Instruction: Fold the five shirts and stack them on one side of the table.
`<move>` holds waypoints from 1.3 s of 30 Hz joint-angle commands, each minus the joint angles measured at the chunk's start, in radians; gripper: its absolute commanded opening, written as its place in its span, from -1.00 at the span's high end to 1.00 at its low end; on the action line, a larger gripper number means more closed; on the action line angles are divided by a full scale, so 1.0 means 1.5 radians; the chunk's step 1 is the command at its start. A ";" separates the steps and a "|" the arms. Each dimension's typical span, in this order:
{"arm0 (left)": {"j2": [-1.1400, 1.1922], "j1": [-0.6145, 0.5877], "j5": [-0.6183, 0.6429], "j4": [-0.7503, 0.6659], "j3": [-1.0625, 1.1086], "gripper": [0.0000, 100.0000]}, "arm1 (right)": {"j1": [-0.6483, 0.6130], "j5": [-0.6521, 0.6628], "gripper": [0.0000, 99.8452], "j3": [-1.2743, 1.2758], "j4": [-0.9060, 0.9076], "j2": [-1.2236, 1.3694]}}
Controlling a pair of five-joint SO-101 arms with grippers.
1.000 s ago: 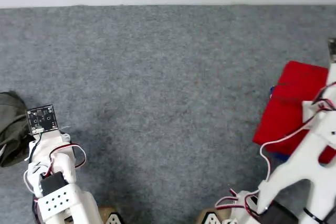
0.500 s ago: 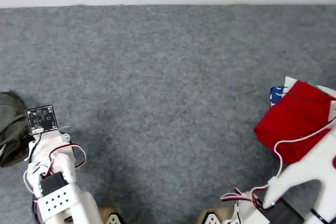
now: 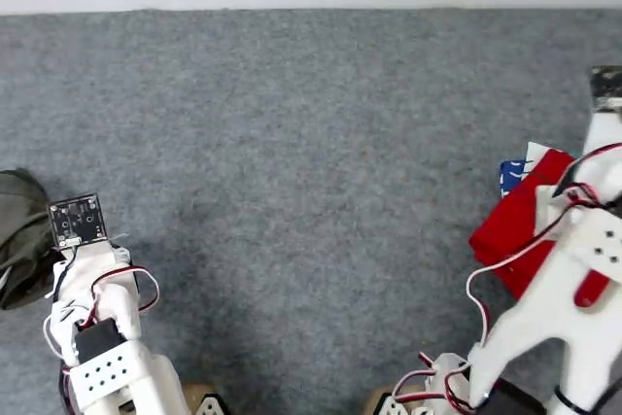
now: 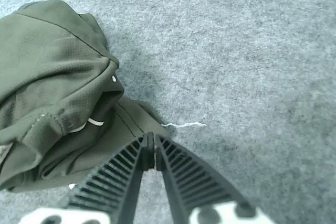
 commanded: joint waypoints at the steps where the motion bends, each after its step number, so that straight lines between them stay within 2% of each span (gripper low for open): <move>1: -0.001 -0.001 -0.005 -0.013 -0.003 0.97 | -0.013 -0.007 0.98 0.024 0.017 -0.032; 4: -0.001 -0.001 -0.005 -0.013 -0.004 0.97 | -0.014 -0.017 0.97 0.026 0.031 -0.032; 8: -0.001 -0.011 -0.018 0.005 -0.043 0.88 | -0.011 -0.111 0.97 0.027 0.031 -0.032; 11: 0.004 -0.023 -0.084 0.084 -0.151 0.88 | -0.011 -0.153 0.97 0.027 0.031 -0.032; 15: 0.006 -0.025 -0.152 0.176 -0.284 0.87 | -0.010 -0.152 0.97 0.027 0.032 -0.032; 20: 0.006 -0.045 -0.288 0.274 -0.359 0.63 | -0.014 -0.157 0.97 0.028 0.032 -0.030; 27: 0.013 -0.088 -0.429 0.285 -0.365 0.59 | -0.014 -0.154 0.97 0.069 0.031 -0.031; 30: 0.071 -0.128 -0.472 0.293 -0.403 0.59 | -0.014 -0.153 0.97 0.104 0.031 -0.031; 33: 0.172 -0.154 -0.511 0.356 -0.500 0.59 | -0.014 -0.154 0.97 0.130 0.031 -0.031; 39: 0.388 -0.153 -0.516 0.441 -0.689 0.59 | -0.014 -0.157 0.97 0.135 0.031 -0.032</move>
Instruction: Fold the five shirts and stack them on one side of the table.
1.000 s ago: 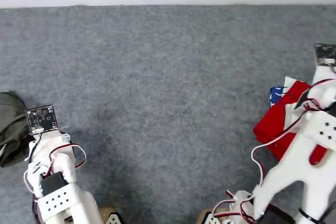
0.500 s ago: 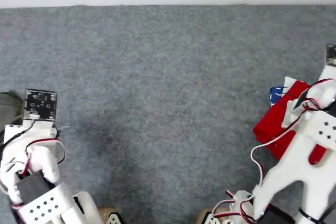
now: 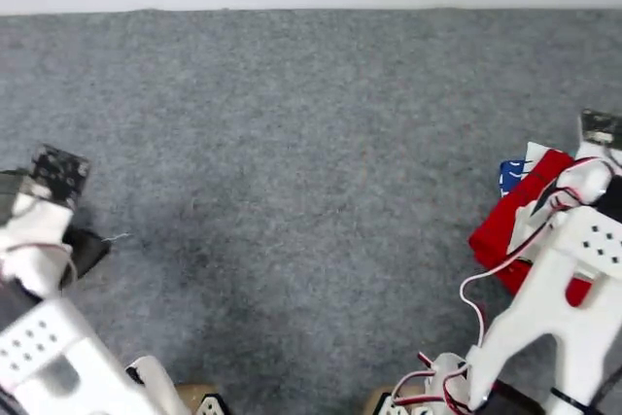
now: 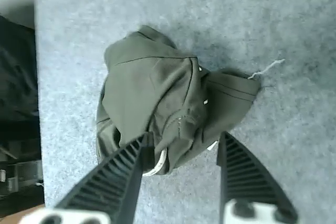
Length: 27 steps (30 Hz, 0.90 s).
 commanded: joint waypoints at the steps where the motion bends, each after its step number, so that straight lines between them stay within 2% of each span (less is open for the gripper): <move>1: 0.121 -0.003 -0.006 0.037 -0.122 0.59 | -0.006 -0.005 0.97 -0.008 0.026 -0.024; 8: 0.287 0.005 -0.005 0.072 -0.194 0.60 | -0.006 -0.001 0.97 -0.004 0.027 -0.121; 15: 0.379 0.006 -0.005 0.074 -0.192 0.60 | -0.004 -0.001 0.97 0.001 0.027 -0.204; 24: 0.414 0.005 -0.004 0.054 -0.199 0.60 | -0.003 0.000 0.97 0.130 0.027 -0.298; 27: 0.414 0.001 0.029 0.069 -0.243 0.60 | -0.006 0.006 0.96 0.159 0.027 -0.340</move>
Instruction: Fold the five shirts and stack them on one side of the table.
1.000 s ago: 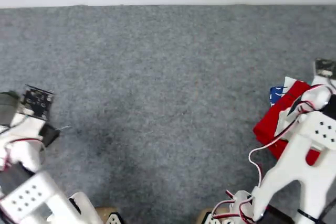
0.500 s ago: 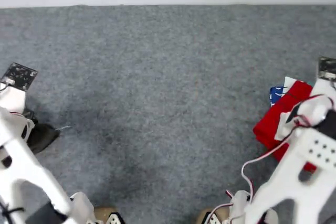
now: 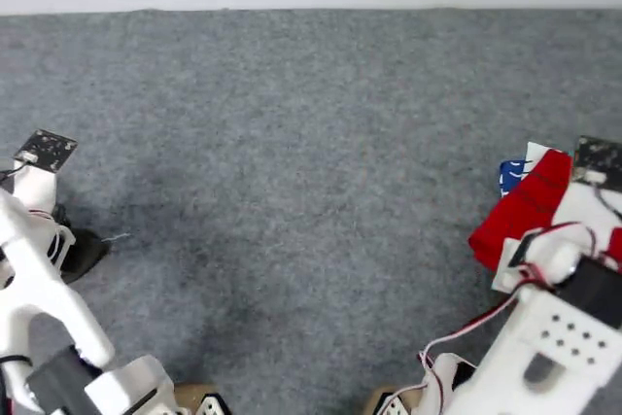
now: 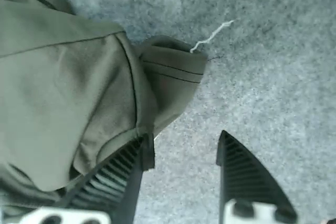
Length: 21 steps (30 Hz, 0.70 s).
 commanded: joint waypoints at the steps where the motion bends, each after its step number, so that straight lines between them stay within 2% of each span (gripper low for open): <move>1: -0.006 -0.001 0.030 0.010 -0.079 0.60 | -0.006 0.019 0.96 0.016 0.026 -0.052; 7: 0.001 0.002 0.028 0.032 -0.116 0.60 | -0.004 0.084 0.97 0.039 0.026 -0.104; 16: 0.021 -0.001 0.004 0.027 -0.115 0.59 | -0.004 0.084 0.96 0.039 0.026 -0.119; 21: 0.075 -0.040 -0.004 -0.024 -0.116 0.59 | -0.004 0.084 0.96 0.039 0.026 -0.119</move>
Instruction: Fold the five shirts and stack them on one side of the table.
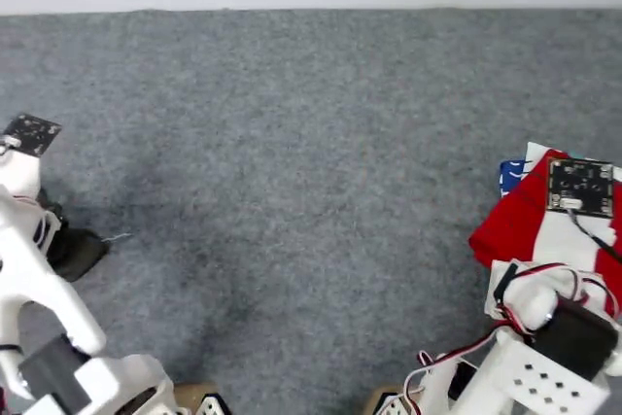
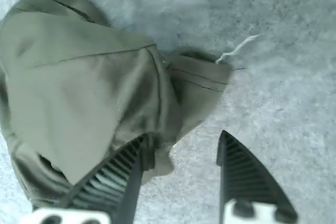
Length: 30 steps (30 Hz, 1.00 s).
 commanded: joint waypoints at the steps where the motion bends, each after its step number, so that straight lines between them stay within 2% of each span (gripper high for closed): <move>1: 0.016 -0.017 -0.010 -0.033 -0.031 0.59 | -0.004 0.006 0.96 -0.004 0.026 -0.005; 9: 0.050 -0.019 -0.007 -0.086 -0.026 0.62 | -0.004 0.006 0.96 -0.003 0.026 -0.004; 16: 0.089 -0.016 -0.008 -0.114 -0.022 0.95 | -0.004 0.006 0.97 -0.003 0.026 -0.004; 19: 0.091 -0.016 -0.008 -0.115 -0.028 0.97 | -0.004 0.006 0.97 -0.003 0.026 -0.004; 24: 0.011 0.000 0.021 -0.113 -0.053 0.97 | -0.004 0.005 0.97 -0.003 0.026 -0.004; 30: -0.154 0.101 0.088 -0.113 -0.092 0.97 | -0.006 0.003 0.97 -0.003 0.026 -0.003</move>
